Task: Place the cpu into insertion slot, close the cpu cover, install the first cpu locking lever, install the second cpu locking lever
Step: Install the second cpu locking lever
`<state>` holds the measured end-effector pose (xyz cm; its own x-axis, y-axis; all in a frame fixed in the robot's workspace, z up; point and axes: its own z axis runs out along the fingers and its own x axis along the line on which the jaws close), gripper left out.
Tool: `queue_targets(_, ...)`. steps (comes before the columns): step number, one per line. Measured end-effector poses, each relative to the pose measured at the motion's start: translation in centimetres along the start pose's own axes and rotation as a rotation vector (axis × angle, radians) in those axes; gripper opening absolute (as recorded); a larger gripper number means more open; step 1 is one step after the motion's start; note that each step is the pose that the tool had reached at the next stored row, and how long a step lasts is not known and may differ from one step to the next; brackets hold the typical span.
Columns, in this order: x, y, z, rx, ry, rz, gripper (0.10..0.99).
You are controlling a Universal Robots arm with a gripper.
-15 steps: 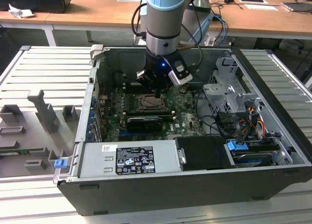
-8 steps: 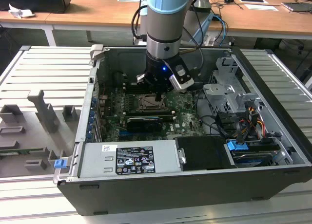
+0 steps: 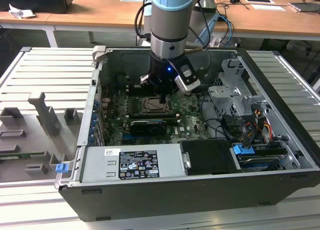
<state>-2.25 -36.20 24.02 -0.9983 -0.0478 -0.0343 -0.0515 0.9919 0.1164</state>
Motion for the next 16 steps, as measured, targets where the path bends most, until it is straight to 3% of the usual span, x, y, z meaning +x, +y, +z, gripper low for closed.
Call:
queue_targets(9, 0.04, -0.74, -0.06, -0.017, -0.0008, 0.001, 0.106)
queue_targets(16, 0.10, -0.94, -0.09, -0.019, -0.0007, 0.000, 0.106)
